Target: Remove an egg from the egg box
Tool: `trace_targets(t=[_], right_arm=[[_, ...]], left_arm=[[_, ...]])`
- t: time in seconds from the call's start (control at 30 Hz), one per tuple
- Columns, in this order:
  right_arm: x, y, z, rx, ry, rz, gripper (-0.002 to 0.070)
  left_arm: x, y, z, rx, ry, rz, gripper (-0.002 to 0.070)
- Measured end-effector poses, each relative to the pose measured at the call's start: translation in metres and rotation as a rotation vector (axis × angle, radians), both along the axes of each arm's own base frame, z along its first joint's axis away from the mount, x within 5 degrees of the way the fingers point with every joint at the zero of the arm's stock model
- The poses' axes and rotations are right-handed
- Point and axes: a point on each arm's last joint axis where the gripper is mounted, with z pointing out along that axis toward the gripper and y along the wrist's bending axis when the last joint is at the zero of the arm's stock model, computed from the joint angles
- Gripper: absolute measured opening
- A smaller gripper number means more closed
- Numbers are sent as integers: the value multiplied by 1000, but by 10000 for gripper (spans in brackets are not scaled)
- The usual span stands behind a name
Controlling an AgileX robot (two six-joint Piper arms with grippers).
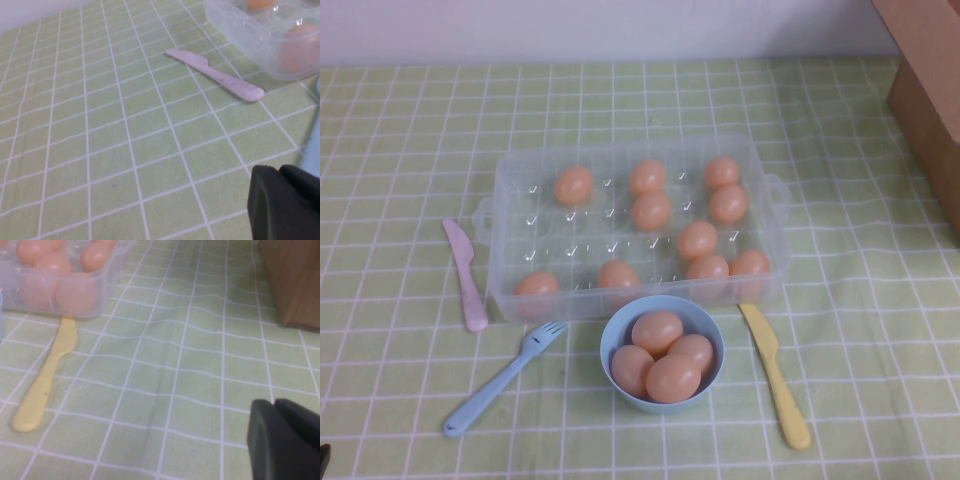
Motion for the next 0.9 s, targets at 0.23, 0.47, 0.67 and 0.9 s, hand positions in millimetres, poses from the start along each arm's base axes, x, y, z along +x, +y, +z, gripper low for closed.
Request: trace_targets(t=[0.23,0.47,0.67,0.9], right_arm=[[0,0,0,0,0,0,-20],[0,0,0,0,0,0,-20],[0,0,0,0,0,0,-20],[0,0,0,0,0,0,-20]], left_arm=[[3,-5,18,-489,-119,40,-5],[4,2,37,-1082,-247,118,-5],[3,7,44,-1126,-341,134,-5],[1,-10,52,-925,-85,42,-5]])
